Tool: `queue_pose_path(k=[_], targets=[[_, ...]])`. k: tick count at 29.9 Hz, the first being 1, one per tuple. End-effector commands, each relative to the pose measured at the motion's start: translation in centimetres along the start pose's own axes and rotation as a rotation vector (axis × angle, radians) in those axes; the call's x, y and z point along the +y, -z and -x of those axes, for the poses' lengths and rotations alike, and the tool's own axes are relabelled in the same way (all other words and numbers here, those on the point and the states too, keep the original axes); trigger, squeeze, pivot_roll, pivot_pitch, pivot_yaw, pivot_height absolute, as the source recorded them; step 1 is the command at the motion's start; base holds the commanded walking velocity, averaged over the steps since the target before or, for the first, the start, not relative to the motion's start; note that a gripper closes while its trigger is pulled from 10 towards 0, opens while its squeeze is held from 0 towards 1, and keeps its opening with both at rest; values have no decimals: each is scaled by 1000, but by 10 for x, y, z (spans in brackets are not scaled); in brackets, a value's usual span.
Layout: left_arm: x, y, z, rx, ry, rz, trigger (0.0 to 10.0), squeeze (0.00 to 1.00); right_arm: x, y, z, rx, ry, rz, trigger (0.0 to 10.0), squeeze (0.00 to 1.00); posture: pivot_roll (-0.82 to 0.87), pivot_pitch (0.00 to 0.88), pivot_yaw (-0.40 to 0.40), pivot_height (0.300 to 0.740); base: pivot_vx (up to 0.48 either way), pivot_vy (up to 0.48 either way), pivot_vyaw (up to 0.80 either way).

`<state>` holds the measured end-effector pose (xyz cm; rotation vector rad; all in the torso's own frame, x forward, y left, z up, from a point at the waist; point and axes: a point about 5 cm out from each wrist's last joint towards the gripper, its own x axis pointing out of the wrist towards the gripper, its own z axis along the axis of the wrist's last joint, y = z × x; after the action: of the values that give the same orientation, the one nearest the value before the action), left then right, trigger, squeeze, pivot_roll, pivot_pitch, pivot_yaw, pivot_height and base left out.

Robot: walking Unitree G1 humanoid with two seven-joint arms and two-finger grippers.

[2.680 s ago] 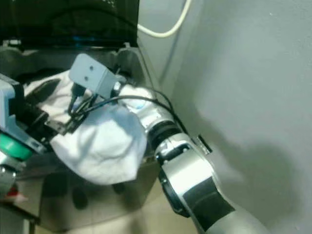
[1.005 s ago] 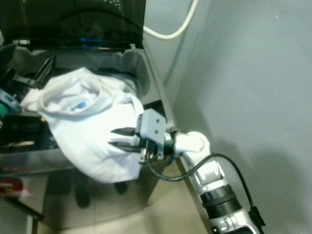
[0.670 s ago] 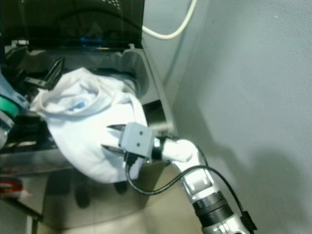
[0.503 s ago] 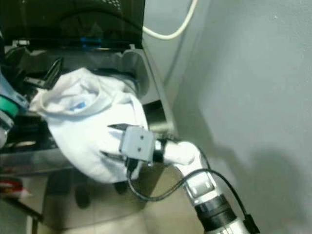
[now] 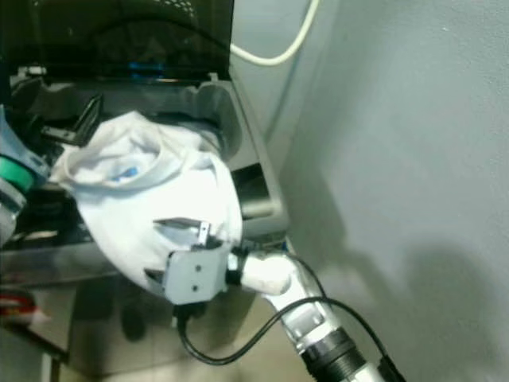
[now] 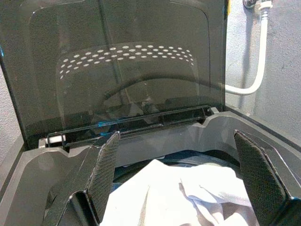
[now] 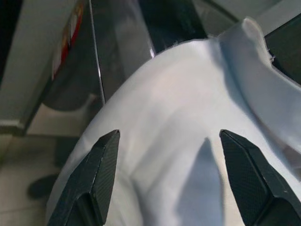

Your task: Clothes washing

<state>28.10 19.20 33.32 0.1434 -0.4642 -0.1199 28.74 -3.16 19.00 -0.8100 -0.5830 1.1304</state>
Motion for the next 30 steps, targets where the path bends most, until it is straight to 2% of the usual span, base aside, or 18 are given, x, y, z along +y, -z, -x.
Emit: queue_pose_path(k=[1,4,7,8,9,10,11,18,30], targets=[[-2,3,0,4,2,-5,10000,0,14,6,-1,30,-29,-14,10000,0,202,112,-60,724,0,0,0],[-2,3,0,2,0,-5,10000,0,17,9,-2,44,-39,-62,10000,0,201,114,-60,724,0,0,0],[-2,3,-1,2,-1,-4,10000,0,16,10,-2,46,-37,-63,10000,0,200,117,-62,724,0,0,0],[-2,3,-1,1,-3,-3,10000,0,15,11,-2,49,-29,-54,5490,0,199,119,-64,724,0,0,0],[-1,3,-1,1,-6,-2,10000,0,14,13,-2,54,-18,-42,1882,0,198,121,-65,724,0,0,0],[-1,3,-1,1,-6,-2,10000,0,14,13,-2,54,-18,-42,1882,0,198,121,-65,724,0,0,0],[-1,3,-1,1,-9,0,10000,0,13,14,-3,58,-8,-36,0,0,198,121,-65,724,0,0,0],[0,3,0,-1,-19,7,10000,0,6,20,-4,92,50,21,0,0,197,130,-69,724,0,0,0],[0,3,0,-3,-26,10,10000,0,3,21,-5,90,62,31,0,0,194,134,-70,724,0,0,0]])
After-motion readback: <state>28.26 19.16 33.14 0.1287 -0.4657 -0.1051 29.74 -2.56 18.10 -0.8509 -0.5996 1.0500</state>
